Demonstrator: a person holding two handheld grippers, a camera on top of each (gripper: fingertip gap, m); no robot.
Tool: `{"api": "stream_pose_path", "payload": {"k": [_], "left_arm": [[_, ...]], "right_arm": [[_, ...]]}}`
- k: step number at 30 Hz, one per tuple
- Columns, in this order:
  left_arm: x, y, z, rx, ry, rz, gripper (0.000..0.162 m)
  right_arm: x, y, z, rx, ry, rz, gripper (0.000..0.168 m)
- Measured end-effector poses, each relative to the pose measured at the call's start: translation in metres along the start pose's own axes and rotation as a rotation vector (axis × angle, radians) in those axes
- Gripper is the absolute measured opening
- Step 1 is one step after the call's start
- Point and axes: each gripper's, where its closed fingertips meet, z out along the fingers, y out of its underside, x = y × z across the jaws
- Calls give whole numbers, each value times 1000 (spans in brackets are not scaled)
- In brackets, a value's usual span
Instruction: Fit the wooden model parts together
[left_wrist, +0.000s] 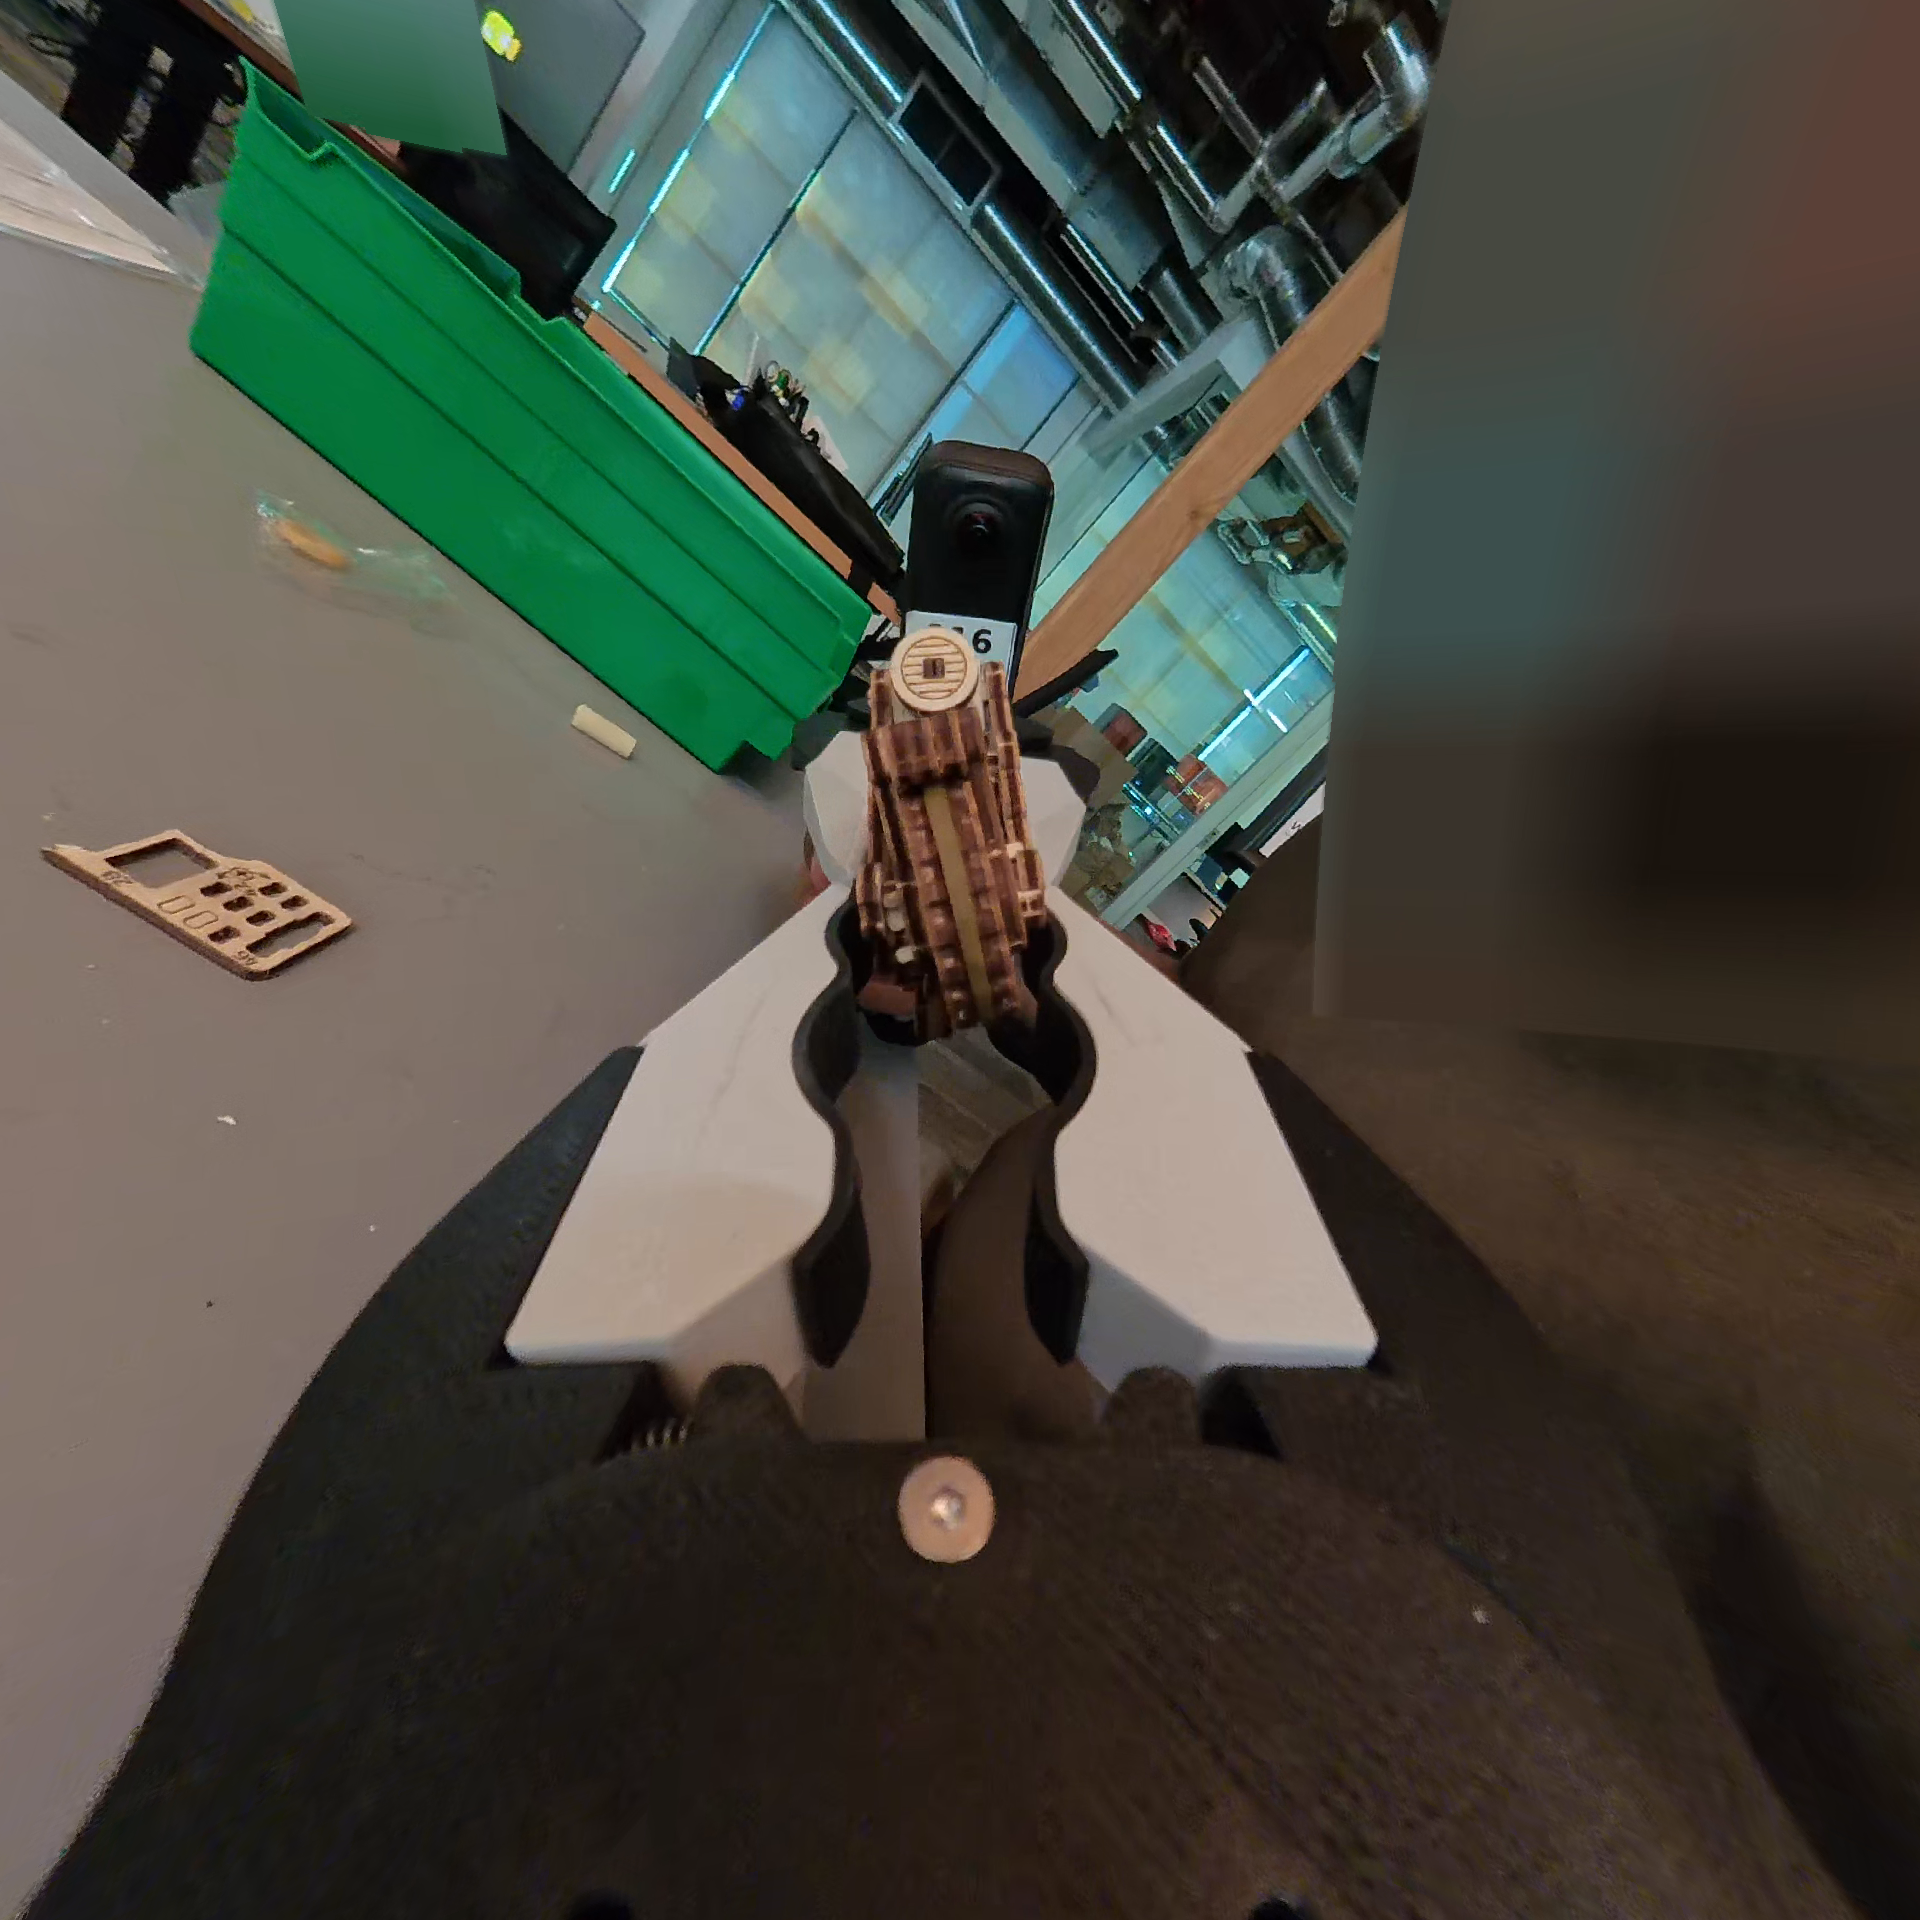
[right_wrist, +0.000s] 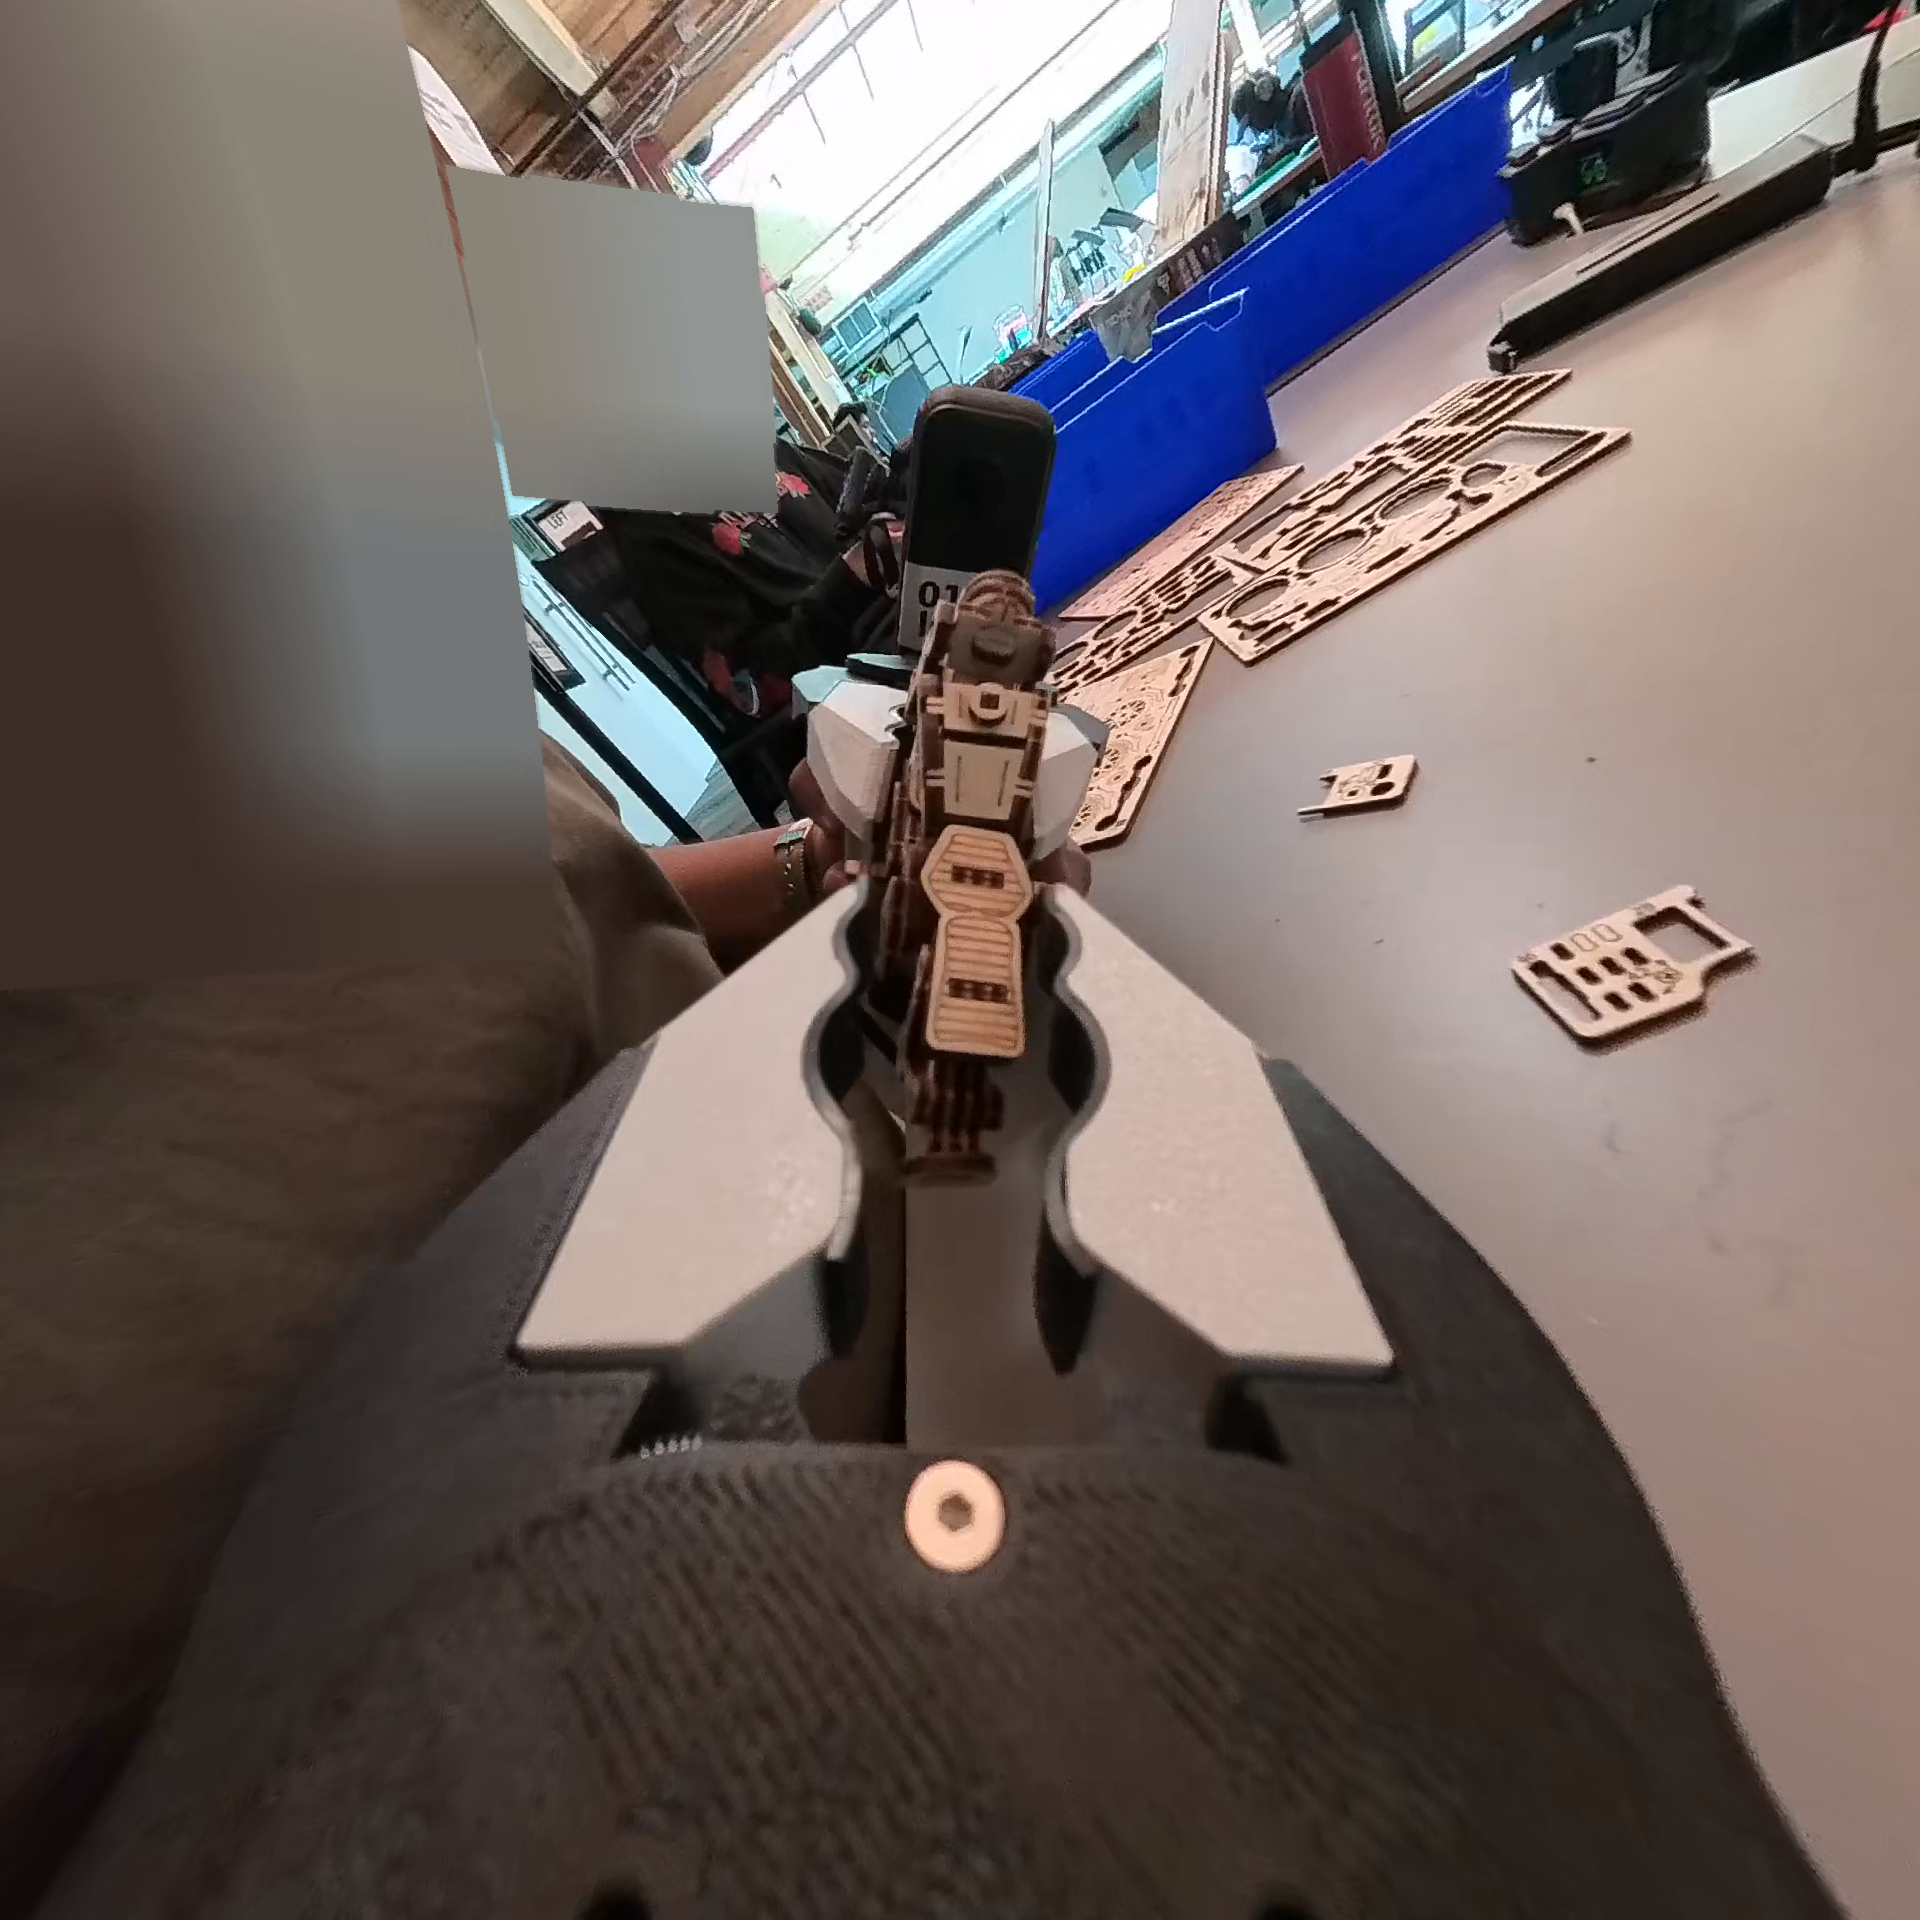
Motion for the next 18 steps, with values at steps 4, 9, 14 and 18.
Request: {"api": "stream_pose_path", "payload": {"k": [4,9,14,18], "left_arm": [[-2,-3,0,26,-12,-18,25],[-18,-16,-7,107,-78,-103,39],[-31,-16,-9,126,-145,-173,47],[-29,-13,0,152,-122,-253,60]], "right_arm": [[2,0,1,-2,27,-25,27],[9,-12,-4,44,121,-111,26],[26,-22,-13,43,361,-354,27],[35,-23,-15,-12,545,-576,27]]}}
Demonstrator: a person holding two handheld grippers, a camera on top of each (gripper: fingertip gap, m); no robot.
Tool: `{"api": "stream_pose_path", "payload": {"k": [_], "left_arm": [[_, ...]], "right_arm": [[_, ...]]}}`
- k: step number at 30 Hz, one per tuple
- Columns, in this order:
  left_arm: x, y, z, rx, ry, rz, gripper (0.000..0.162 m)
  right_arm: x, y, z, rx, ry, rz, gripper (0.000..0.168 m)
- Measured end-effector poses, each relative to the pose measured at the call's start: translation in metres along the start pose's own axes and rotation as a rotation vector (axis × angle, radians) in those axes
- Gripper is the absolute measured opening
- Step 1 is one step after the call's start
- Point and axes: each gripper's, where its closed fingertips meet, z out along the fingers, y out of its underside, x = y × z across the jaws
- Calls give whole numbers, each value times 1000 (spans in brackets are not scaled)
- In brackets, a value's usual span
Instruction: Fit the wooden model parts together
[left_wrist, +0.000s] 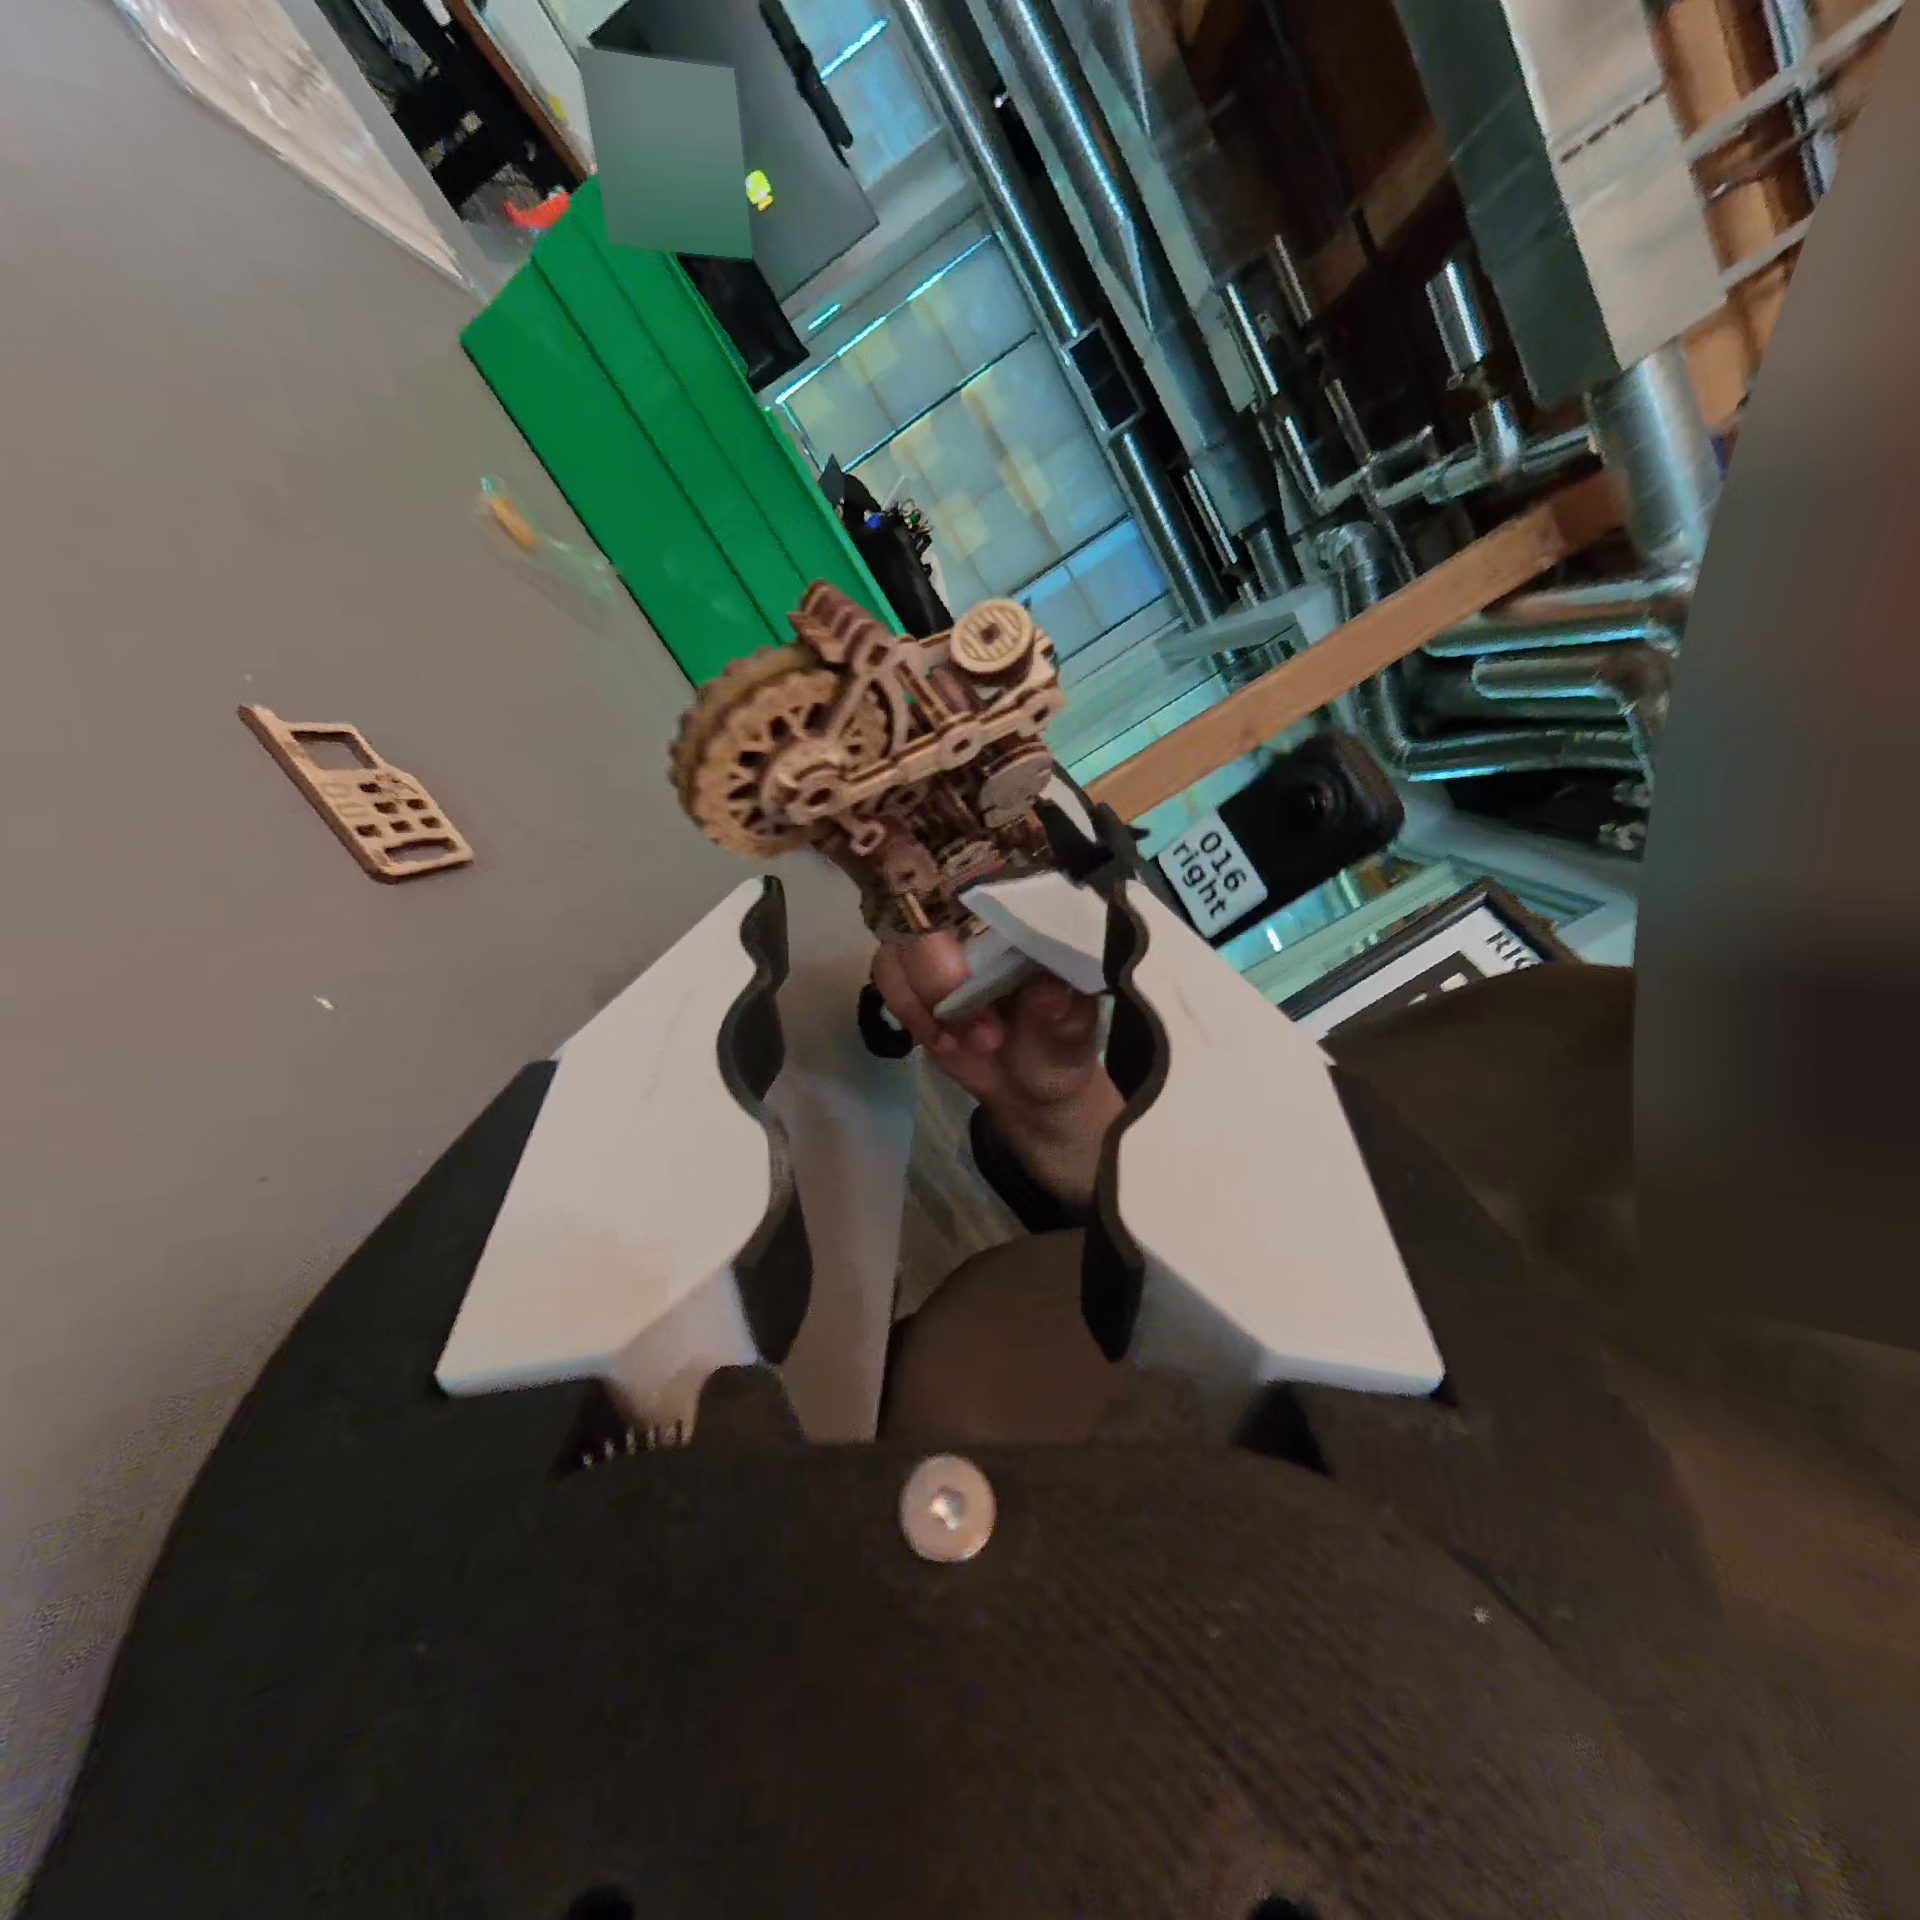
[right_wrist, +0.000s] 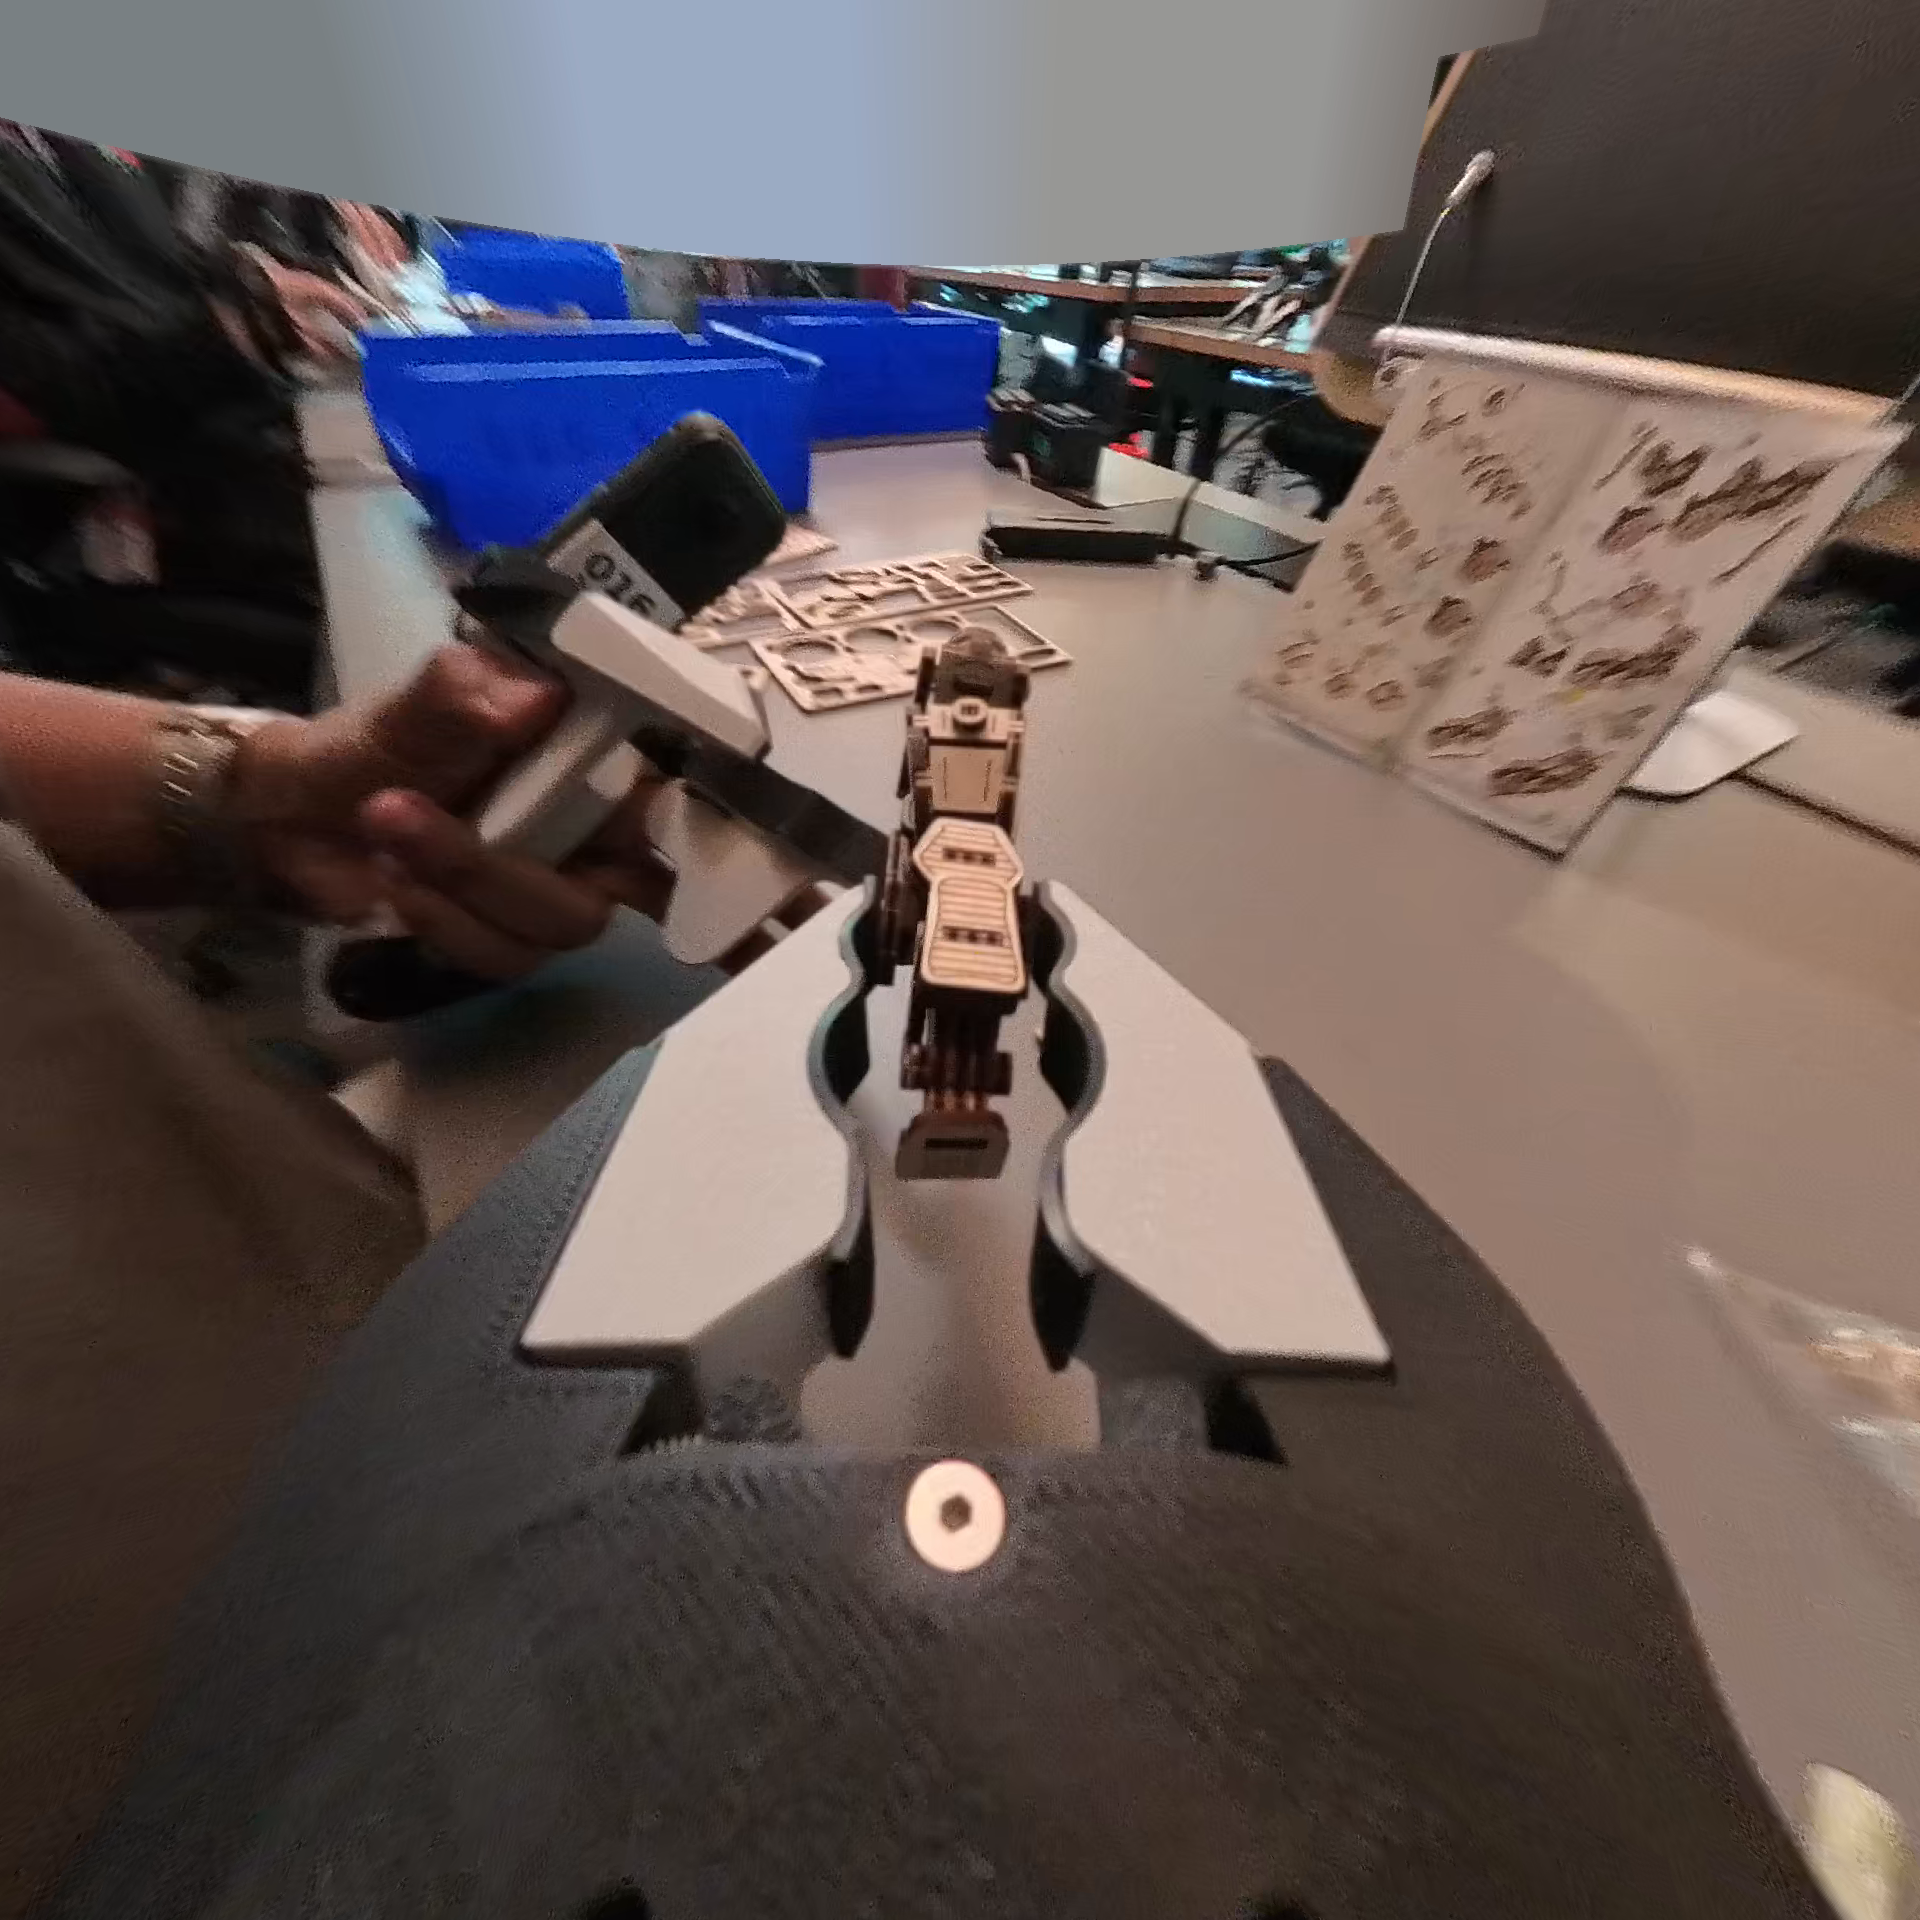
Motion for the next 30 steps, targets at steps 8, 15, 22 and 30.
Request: {"api": "stream_pose_path", "payload": {"k": [8,15,22,30], "left_arm": [[-6,-6,1,105,-26,-114,60],[-12,-7,0,136,-38,-176,57],[-14,-7,-1,146,-43,-178,42],[-6,-13,-6,132,-30,-27,41]], "right_arm": [[-4,10,8,-90,124,-256,27],[-10,13,12,-111,149,-396,26],[-16,10,10,-95,135,-468,27],[-27,2,6,-9,22,-317,54]]}}
